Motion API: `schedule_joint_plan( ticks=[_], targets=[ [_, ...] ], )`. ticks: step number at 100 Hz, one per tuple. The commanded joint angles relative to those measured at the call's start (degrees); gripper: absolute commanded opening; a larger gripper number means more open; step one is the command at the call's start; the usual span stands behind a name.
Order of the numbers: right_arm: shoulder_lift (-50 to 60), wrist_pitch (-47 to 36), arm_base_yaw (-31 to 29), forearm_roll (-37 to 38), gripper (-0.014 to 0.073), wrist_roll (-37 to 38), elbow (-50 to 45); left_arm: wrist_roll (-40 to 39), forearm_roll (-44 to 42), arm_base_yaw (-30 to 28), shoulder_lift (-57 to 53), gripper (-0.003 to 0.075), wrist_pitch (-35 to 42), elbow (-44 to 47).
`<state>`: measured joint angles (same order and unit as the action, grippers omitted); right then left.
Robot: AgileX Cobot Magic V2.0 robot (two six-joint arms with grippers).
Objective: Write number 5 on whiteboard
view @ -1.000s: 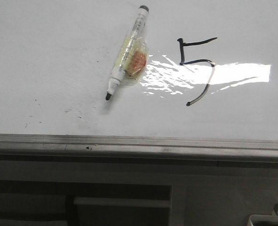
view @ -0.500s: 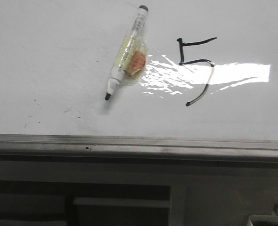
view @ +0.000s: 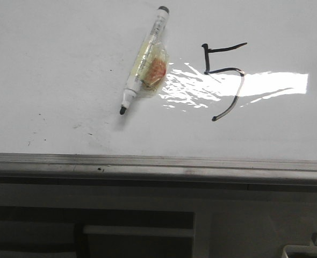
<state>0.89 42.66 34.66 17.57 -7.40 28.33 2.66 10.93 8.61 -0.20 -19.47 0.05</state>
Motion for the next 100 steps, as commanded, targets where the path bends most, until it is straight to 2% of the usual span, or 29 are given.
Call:
schedule_joint_plan(
  ticks=[1,9,19,33,45,59,73,79,100],
  targets=[
    [0.14,-1.76,-0.74,1.78,-0.0063,5.0,-0.38,-0.06,0.85,-0.18,-1.56,-0.002,2.57,1.38],
    [0.14,-4.03,-2.72,3.66,-0.0063,10.45,-4.02,-0.06,0.85,-0.18,-1.56,-0.002,2.57,1.38],
    [0.14,-11.83,-8.64,5.02,-0.0063,13.77,-9.3,-0.06,0.85,-0.18,-1.56,-0.002,2.57,1.38],
    [0.14,-17.29,-20.5,-2.16,-0.0063,14.6,-15.17,-0.06,0.85,-0.18,-1.56,-0.002,2.57,1.38],
    [0.14,-18.74,-31.1,-10.51,-0.0063,14.6,-18.65,-0.06,0.85,-0.18,-1.56,-0.002,2.57,1.38],
    [0.14,-23.96,-39.22,-11.77,-0.0063,14.6,-24.6,-0.06,0.85,-0.18,-1.56,-0.002,2.57,1.38],
    [0.25,-29.52,-42.22,-11.77,-0.0063,14.6,-30.45,-0.06,0.85,-0.18,-1.56,-0.002,2.57,1.38],
    [0.41,-24.26,-42.22,-11.77,-0.0063,14.6,-30.17,-0.06,0.85,-0.18,-1.56,-0.002,2.57,1.38],
    [0.66,-24.34,-42.22,-11.66,-0.0063,14.6,-30.17,-0.06,0.85,-0.18,-1.56,-0.002,2.57,1.38]
  ],
)
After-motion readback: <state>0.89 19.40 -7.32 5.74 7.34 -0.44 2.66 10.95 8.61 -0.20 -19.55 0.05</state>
